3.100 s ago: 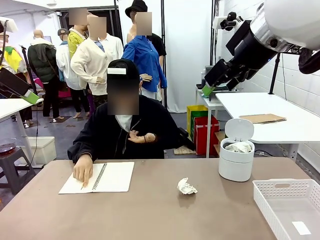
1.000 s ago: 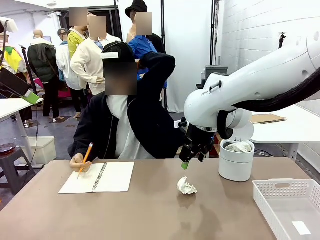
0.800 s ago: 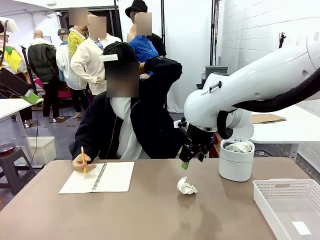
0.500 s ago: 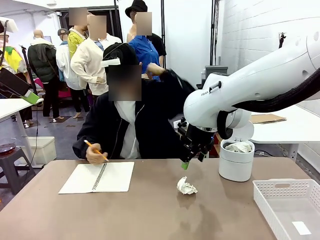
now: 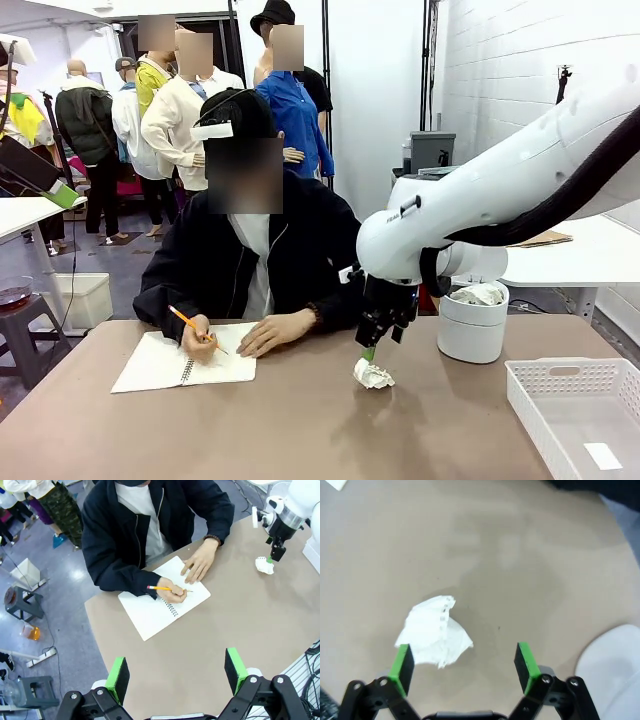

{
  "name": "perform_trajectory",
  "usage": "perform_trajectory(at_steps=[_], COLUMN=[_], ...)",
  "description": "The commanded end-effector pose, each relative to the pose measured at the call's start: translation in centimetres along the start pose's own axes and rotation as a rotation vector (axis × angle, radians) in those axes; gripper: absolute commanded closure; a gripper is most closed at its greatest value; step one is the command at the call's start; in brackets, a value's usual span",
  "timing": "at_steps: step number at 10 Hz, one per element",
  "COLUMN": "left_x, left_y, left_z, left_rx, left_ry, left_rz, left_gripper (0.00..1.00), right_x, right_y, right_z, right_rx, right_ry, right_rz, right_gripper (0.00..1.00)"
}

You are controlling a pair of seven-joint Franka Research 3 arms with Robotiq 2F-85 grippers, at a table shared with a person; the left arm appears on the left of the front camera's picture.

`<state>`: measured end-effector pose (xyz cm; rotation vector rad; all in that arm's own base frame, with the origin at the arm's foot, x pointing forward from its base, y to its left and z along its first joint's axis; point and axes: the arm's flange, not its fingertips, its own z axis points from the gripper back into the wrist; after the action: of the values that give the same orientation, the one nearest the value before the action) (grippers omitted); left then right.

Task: Sort the paper based on its condition.
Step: If a person hands you a paper, place it in the Organizing basket , and if it's crumpled, put it in the Trash can.

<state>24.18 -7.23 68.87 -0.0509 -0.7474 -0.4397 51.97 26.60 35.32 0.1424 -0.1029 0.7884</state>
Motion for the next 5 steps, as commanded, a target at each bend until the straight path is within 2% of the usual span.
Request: perform_trajectory(at_steps=[1,5], left_x=[0.0,0.0], left_y=[0.1,0.1], left_z=[0.0,0.0], left_rx=[0.01,0.01], left_ry=[0.002,0.002], left_rz=[0.001,0.001], left_gripper=[0.0,0.0], right_x=[1.9,2.9], right_y=[-0.4,0.1], right_z=[-1.2,-4.0], right_rx=[-0.005,0.092], right_ry=[0.045,0.097], right_rz=[-0.005,-0.026], right_gripper=[0.0,0.0])
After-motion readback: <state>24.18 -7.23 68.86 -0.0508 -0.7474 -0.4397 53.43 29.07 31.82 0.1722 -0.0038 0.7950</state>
